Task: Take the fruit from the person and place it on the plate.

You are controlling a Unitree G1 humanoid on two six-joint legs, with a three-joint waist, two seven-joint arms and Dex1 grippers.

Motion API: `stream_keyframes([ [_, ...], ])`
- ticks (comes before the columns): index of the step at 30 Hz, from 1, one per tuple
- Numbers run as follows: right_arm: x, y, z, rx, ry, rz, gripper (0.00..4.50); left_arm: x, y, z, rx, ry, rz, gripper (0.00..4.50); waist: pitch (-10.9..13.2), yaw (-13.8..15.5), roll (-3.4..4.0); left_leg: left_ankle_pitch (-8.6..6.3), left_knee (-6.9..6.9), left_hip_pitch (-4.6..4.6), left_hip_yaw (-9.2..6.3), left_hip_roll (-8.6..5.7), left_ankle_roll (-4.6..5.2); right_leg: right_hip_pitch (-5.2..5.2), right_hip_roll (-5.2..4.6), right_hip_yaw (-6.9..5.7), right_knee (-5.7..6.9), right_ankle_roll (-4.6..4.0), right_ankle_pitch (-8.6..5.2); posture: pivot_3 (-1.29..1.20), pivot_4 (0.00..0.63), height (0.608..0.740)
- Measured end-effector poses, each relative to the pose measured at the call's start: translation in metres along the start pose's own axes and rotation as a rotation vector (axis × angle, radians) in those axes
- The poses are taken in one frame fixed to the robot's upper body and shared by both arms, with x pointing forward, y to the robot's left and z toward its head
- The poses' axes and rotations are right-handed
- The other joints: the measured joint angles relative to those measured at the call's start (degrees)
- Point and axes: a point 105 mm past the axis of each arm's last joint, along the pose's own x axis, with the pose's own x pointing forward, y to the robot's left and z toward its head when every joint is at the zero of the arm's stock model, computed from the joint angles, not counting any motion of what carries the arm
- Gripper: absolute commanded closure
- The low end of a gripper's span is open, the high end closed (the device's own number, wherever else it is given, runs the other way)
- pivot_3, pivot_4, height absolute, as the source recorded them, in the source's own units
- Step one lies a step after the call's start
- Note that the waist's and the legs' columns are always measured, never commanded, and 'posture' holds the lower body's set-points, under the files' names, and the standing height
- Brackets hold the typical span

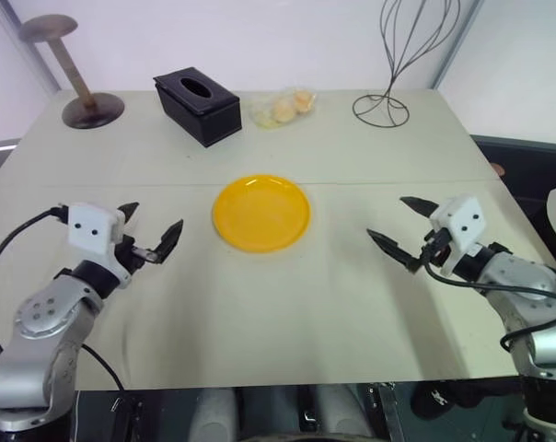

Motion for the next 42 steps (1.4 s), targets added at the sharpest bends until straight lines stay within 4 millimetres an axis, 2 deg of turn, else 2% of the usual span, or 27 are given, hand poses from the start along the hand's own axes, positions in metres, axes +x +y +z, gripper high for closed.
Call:
stream_keyframes([
  [8, -0.004, 0.003, -0.004, 0.011, 0.013, 0.009, 0.04, -0.002, -0.004, 0.004, -0.002, -0.032, -0.001, 0.02, 0.0, 0.18, 0.0, 0.0, 0.04, -0.02, 0.01, -0.01, 0.0, 0.02, -0.03, 0.01, -0.01, 0.0, 0.0, 0.0, 0.15, 0.74],
  [18, -0.003, 0.003, -0.004, 0.034, -0.005, -0.042, 0.04, -0.001, 0.006, 0.008, 0.048, -0.086, 0.072, 0.02, 0.0, 0.15, 0.0, 0.0, 0.03, -0.01, 0.01, -0.01, 0.0, 0.02, -0.01, 0.01, -0.01, 0.0, 0.0, 0.0, 0.15, 0.74],
  [22, -0.003, 0.01, -0.007, 0.039, 0.004, -0.026, 0.04, -0.003, 0.005, 0.002, 0.019, -0.053, 0.064, 0.02, 0.0, 0.12, 0.0, 0.0, 0.04, -0.02, 0.01, -0.01, 0.0, 0.02, -0.03, 0.01, -0.01, 0.0, 0.0, 0.0, 0.15, 0.74],
  [42, 0.002, 0.002, 0.0, 0.024, -0.012, -0.029, 0.04, -0.007, 0.001, -0.004, -0.044, -0.023, 0.112, 0.02, 0.0, 0.14, -0.01, 0.0, 0.05, 0.0, -0.02, -0.01, 0.0, 0.05, -0.01, 0.0, -0.01, 0.0, 0.0, 0.0, 0.15, 0.74],
])
